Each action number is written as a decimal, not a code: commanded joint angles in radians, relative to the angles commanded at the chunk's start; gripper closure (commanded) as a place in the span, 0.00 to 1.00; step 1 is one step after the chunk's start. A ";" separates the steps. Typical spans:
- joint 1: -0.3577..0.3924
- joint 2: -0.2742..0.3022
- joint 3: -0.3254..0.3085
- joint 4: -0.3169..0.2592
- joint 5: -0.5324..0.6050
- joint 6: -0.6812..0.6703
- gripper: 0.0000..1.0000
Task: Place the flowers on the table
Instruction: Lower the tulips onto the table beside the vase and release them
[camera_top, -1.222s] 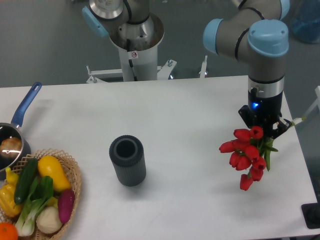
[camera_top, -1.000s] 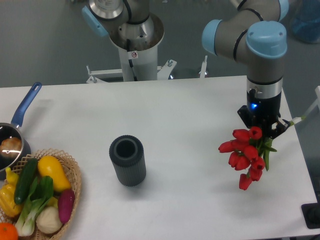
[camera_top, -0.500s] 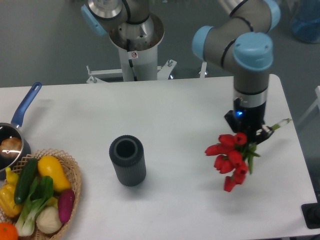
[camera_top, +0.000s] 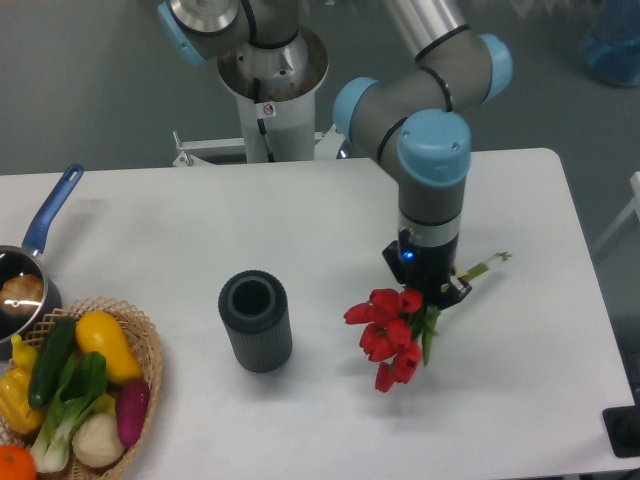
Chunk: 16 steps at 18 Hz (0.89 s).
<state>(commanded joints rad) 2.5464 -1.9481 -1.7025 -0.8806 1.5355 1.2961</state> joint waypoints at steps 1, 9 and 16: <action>0.000 0.002 -0.011 0.002 0.000 0.000 0.54; 0.012 0.005 -0.014 0.002 -0.008 -0.005 0.00; 0.026 0.006 0.000 0.009 -0.008 0.003 0.00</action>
<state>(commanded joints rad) 2.5725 -1.9420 -1.7027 -0.8713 1.5279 1.2992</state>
